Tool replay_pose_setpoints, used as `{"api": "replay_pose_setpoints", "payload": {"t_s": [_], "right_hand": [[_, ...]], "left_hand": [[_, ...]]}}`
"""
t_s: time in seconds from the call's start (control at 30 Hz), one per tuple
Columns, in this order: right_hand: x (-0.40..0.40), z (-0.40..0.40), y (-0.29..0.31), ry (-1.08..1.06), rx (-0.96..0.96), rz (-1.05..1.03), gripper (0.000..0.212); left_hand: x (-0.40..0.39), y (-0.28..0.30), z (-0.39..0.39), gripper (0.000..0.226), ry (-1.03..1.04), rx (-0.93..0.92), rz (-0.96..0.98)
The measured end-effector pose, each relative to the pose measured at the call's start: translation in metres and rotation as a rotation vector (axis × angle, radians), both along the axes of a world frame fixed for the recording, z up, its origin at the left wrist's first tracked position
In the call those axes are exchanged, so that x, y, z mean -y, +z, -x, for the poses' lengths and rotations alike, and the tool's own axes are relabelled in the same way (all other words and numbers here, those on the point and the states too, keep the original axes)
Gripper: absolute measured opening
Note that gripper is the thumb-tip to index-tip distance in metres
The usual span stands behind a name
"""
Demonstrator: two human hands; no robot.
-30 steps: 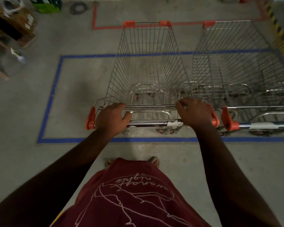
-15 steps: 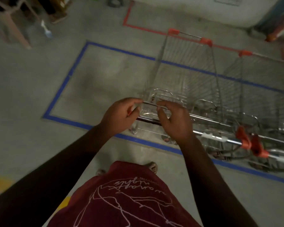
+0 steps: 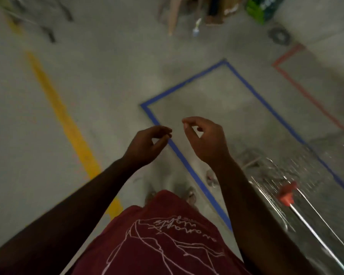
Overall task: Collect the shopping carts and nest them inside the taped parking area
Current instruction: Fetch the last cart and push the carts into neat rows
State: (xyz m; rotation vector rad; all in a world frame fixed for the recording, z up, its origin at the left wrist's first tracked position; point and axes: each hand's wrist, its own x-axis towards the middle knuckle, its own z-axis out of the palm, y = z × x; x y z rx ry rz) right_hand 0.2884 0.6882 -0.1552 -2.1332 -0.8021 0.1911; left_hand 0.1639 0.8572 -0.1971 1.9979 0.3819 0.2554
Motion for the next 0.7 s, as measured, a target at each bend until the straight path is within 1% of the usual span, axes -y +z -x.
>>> {"api": "replay_pose_setpoints", "payload": {"t_s": [0.1, 0.27, 0.43, 0.5, 0.6, 0.7], "right_hand": [[-0.052, -0.009, -0.006, 0.115, -0.075, -0.011, 0.021], [-0.12, -0.046, -0.03, 0.158, -0.166, 0.021, 0.023], [-0.212, -0.098, -0.053, 0.166, -0.218, 0.0, 0.029], [-0.259, -0.122, -0.057, 0.198, -0.23, 0.005, 0.025], [-0.33, -0.157, -0.051, 0.259, -0.239, 0.022, 0.019], [-0.4, -0.189, -0.039, 0.318, -0.206, 0.006, 0.023]], "left_hand": [[-0.05, -0.005, 0.016, 0.02, 0.101, 0.004, -0.014], [-0.125, -0.019, 0.017, 0.017, 0.21, -0.026, -0.056], [-0.215, -0.031, -0.025, 0.018, 0.253, -0.068, -0.094], [-0.255, -0.031, -0.047, 0.018, 0.274, -0.094, -0.078], [-0.314, -0.021, -0.076, 0.019, 0.303, -0.125, -0.068], [-0.372, -0.009, -0.102, 0.017, 0.352, -0.094, -0.046]]}}
